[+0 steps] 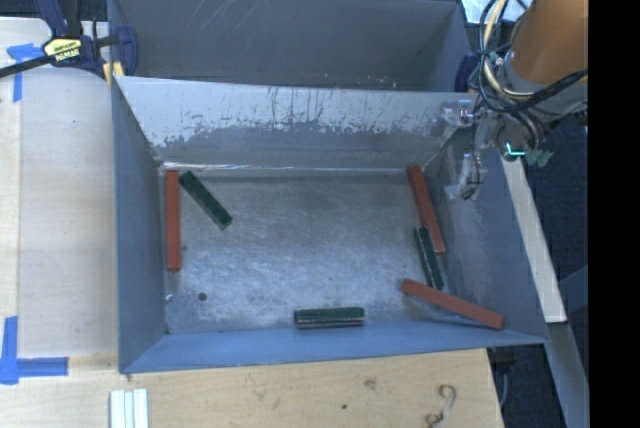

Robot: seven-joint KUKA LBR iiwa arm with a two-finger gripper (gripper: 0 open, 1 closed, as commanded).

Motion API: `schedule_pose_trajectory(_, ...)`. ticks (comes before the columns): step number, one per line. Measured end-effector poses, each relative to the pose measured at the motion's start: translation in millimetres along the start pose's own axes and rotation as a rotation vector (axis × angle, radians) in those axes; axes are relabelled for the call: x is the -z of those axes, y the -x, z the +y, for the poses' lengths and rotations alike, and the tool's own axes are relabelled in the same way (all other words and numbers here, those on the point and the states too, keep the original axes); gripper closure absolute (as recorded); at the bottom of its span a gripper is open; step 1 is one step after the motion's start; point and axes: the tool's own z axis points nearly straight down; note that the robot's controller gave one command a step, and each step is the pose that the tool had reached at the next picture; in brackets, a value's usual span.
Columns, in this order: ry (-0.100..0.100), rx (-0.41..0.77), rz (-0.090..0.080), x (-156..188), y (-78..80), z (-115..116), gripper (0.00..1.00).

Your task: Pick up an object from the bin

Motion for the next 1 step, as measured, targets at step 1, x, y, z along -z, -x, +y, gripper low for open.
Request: schedule_pose_trajectory(1, 0.010, 0.618, -0.002, -131.2, -18.2, -13.0, 0.00)
